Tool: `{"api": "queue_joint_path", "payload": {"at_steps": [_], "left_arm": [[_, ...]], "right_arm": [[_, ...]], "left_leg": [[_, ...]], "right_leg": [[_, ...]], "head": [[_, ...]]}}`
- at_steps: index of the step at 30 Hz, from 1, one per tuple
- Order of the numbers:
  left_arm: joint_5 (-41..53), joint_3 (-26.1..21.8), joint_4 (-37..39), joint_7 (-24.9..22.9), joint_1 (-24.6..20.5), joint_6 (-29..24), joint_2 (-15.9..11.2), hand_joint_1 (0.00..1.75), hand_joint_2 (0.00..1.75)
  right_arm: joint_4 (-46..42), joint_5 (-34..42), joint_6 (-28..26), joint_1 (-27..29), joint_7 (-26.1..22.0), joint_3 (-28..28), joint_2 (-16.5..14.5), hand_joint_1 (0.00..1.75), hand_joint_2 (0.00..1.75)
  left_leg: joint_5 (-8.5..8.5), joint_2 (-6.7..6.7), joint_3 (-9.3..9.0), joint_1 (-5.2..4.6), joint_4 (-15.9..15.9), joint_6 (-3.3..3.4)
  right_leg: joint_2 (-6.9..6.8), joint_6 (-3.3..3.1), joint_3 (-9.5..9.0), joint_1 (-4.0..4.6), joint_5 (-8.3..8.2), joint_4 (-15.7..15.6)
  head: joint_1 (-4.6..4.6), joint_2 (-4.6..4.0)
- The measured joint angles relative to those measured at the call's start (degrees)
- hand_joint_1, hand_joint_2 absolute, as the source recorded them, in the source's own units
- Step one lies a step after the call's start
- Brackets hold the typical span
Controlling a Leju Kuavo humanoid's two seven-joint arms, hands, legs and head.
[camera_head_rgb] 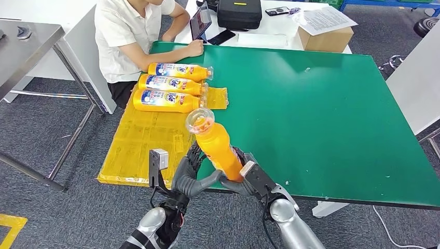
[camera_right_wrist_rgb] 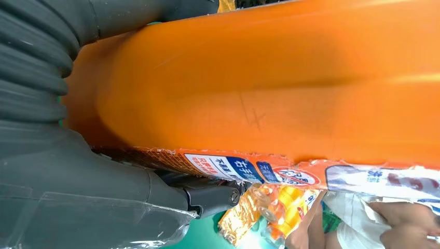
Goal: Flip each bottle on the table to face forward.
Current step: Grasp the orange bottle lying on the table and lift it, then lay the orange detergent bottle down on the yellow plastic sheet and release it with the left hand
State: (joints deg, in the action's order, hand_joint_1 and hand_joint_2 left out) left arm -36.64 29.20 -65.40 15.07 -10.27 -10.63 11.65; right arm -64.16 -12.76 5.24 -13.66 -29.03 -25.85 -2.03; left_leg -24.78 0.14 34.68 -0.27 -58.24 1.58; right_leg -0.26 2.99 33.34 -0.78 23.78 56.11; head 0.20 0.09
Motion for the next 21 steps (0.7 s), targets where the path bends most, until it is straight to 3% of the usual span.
{"api": "queue_joint_path", "payload": {"at_steps": [6, 17, 21], "left_arm": [[3.6, 0.6, -3.6, 2.8, 0.4, -0.5, 0.2, 0.00, 1.75], [2.6, 1.3, -8.2, -0.4, 1.4, 2.5, -0.1, 0.03, 1.75], [2.3, 1.3, -8.2, -1.1, 1.5, 3.6, -0.5, 1.75, 1.75]], "right_arm": [[2.6, 0.4, 1.7, -1.3, 1.0, -3.7, -0.8, 1.75, 1.75], [7.5, 0.9, 0.5, -1.9, 0.9, -6.3, -1.7, 1.75, 1.75], [8.1, -1.3, -1.3, -2.4, 1.4, -6.9, -1.7, 1.75, 1.75]], "left_leg": [[0.00, 0.00, 0.00, 0.00, 0.0, 0.00], [0.00, -0.02, 0.08, -0.01, 0.0, 0.00], [0.00, -0.01, 0.08, -0.01, 0.0, 0.00]], "right_leg": [[-0.01, 0.00, 0.01, 0.00, 0.00, 0.0], [-0.03, 0.00, 0.07, -0.01, 0.00, 0.0], [-0.03, 0.00, 0.07, -0.01, 0.00, 0.0]], "head": [[0.02, 0.00], [0.00, 0.00], [-0.01, 0.00]]}}
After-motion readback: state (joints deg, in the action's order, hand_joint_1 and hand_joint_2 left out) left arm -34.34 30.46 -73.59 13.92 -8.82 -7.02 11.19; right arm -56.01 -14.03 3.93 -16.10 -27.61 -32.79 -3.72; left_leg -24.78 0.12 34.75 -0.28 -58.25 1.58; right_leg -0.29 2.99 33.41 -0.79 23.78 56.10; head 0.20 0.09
